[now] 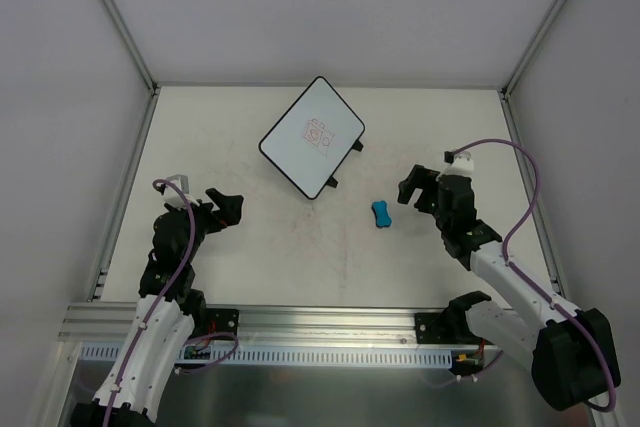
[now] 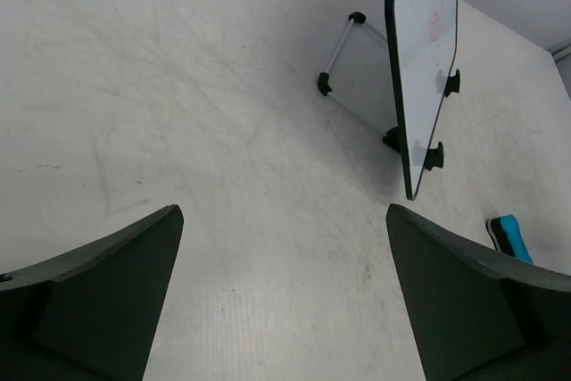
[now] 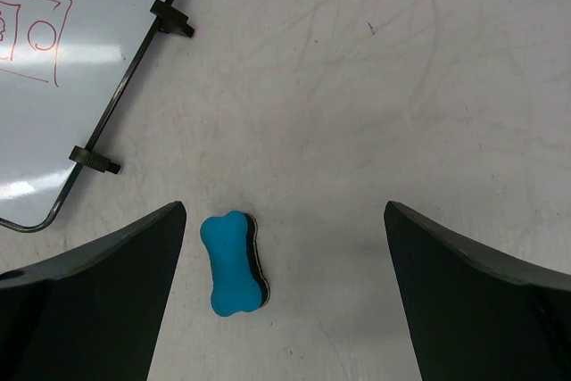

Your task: Erase the whiteboard

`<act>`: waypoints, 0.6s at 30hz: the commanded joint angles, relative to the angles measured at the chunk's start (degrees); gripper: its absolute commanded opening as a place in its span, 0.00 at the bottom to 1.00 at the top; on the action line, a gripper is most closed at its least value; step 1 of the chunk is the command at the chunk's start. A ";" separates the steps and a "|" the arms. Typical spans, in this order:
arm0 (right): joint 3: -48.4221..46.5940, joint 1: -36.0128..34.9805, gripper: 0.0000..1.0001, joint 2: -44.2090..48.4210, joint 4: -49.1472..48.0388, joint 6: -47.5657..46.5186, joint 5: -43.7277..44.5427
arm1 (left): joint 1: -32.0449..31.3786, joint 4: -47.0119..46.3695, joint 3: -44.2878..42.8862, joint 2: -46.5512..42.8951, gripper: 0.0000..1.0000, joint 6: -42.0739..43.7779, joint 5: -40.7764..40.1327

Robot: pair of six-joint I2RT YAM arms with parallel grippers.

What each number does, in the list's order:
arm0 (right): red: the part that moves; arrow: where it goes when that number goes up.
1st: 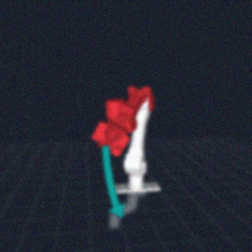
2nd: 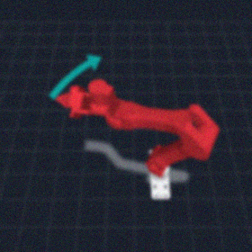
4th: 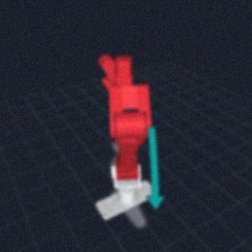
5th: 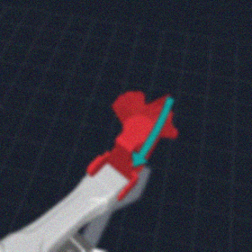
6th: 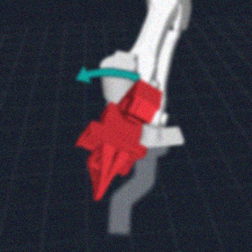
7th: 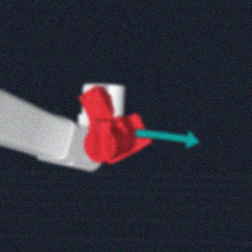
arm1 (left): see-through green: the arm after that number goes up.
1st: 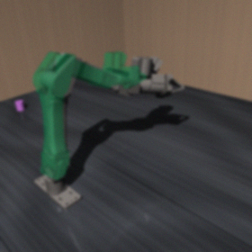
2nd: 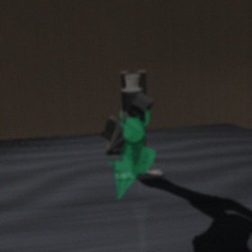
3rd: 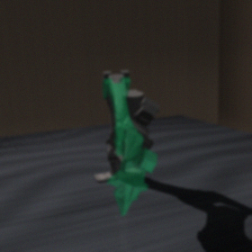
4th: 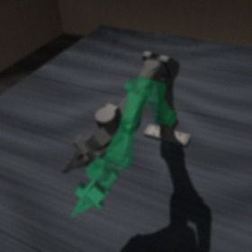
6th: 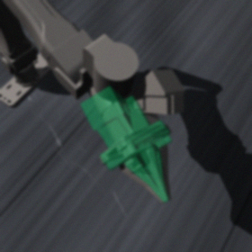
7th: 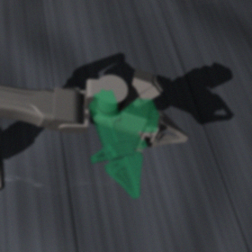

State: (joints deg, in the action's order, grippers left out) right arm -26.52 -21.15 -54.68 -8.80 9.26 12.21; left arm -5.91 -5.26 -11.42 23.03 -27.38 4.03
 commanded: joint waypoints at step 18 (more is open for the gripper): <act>-10.29 -5.13 0.99 -11.83 4.22 -6.26 -1.74 | 0.11 -1.34 -0.71 1.23 0.99 1.10 1.42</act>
State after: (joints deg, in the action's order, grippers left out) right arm -32.56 -24.97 -62.63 -6.48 5.56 11.22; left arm -5.91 -5.23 -11.42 24.03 -27.38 4.43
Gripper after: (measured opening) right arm 0.988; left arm 0.991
